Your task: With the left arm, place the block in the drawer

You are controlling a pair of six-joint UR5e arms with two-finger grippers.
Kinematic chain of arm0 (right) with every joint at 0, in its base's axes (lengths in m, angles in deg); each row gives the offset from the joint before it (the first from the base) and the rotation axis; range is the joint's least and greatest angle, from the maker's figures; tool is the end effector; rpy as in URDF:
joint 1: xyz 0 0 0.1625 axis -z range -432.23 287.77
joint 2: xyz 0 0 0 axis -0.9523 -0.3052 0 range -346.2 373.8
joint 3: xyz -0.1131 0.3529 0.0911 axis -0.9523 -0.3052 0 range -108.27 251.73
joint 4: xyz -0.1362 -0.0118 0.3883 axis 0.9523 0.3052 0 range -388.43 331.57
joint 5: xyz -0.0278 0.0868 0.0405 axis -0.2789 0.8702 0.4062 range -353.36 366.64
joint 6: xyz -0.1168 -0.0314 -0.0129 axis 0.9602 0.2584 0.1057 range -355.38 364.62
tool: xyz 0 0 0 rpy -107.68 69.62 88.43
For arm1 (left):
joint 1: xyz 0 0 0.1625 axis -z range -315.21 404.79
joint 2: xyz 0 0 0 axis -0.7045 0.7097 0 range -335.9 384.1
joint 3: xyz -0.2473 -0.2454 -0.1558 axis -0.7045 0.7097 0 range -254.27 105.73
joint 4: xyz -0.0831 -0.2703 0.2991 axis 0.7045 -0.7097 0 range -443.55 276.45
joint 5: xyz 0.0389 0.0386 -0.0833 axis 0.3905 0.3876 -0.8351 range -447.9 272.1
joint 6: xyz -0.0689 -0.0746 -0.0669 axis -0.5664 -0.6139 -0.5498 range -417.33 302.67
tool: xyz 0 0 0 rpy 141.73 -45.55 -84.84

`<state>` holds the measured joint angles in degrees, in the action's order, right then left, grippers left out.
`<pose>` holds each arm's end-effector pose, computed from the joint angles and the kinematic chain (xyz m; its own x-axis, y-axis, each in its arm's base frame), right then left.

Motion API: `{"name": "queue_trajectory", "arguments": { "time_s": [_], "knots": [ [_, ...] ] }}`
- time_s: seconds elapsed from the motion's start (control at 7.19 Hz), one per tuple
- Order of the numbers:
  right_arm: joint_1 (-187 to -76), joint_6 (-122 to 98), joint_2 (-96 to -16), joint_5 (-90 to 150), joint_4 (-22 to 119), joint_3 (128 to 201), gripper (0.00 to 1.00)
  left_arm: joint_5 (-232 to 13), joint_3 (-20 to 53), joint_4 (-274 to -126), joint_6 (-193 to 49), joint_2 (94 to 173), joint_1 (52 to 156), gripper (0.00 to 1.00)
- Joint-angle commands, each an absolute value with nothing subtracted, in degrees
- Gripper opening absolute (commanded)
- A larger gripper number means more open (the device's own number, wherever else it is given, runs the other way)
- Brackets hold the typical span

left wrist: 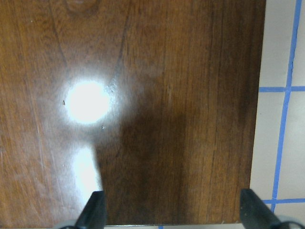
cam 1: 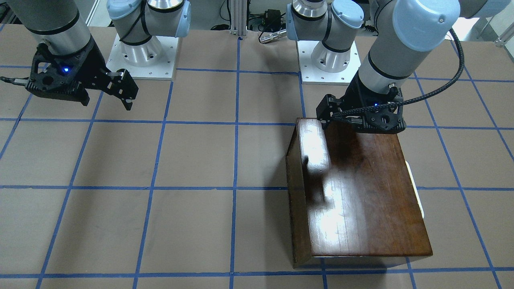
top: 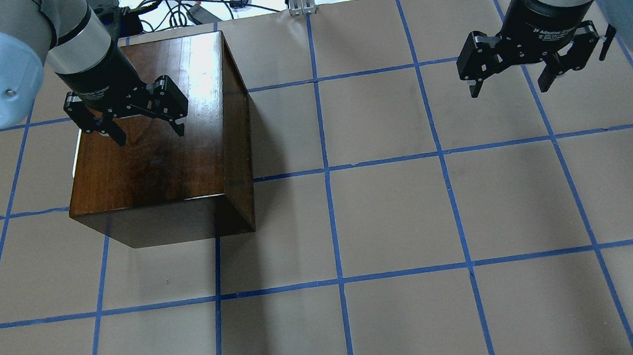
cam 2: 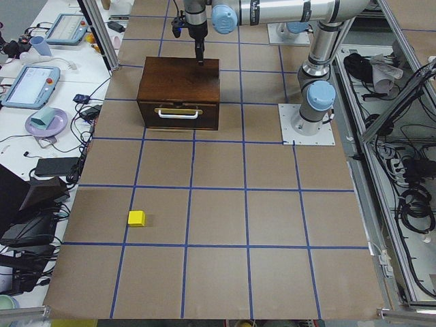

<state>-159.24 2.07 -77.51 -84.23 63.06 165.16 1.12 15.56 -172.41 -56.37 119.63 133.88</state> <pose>0.1062 -0.4850 0.4069 -0.9952 0.0963 0.0157 0.0965 0.9953 0.0103 -0.1271 -0.5172 0.3773 -0.9998 -0.0003 0.0183 0.0010 0.9973 0.0733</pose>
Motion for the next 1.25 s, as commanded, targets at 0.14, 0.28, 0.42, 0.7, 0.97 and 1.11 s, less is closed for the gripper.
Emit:
{"name": "queue_trajectory", "arguments": {
  "time_s": [0.14, 0.28, 0.42, 0.7, 0.97, 1.11],
  "knots": [
    [-159.24, 2.07, -77.51, -84.23, 63.06, 165.24, 1.00, 1.40, 15.56, -172.58, -56.28, 119.46, 133.73, 1.00],
    [-159.24, 2.07, -77.51, -84.23, 63.06, 165.16, 1.00, 1.05, 15.56, -172.58, -56.28, 119.11, 133.73, 1.00],
    [-159.24, 2.07, -77.51, -84.23, 63.06, 165.15, 1.00, 0.96, 15.56, -172.84, -56.28, 118.67, 133.82, 1.00],
    [-159.24, 2.07, -77.51, -84.23, 63.06, 165.15, 1.00, 0.96, 15.65, -173.11, -56.28, 118.49, 133.82, 1.00],
    [-159.15, 2.07, -77.51, -84.23, 63.06, 165.15, 1.00, 1.31, 15.65, -173.20, -56.28, 118.66, 133.65, 1.00],
    [-159.24, 2.07, -77.51, -84.23, 63.06, 165.15, 1.00, 1.31, 15.65, -173.11, -56.28, 118.84, 133.30, 1.00]
  ]
}}
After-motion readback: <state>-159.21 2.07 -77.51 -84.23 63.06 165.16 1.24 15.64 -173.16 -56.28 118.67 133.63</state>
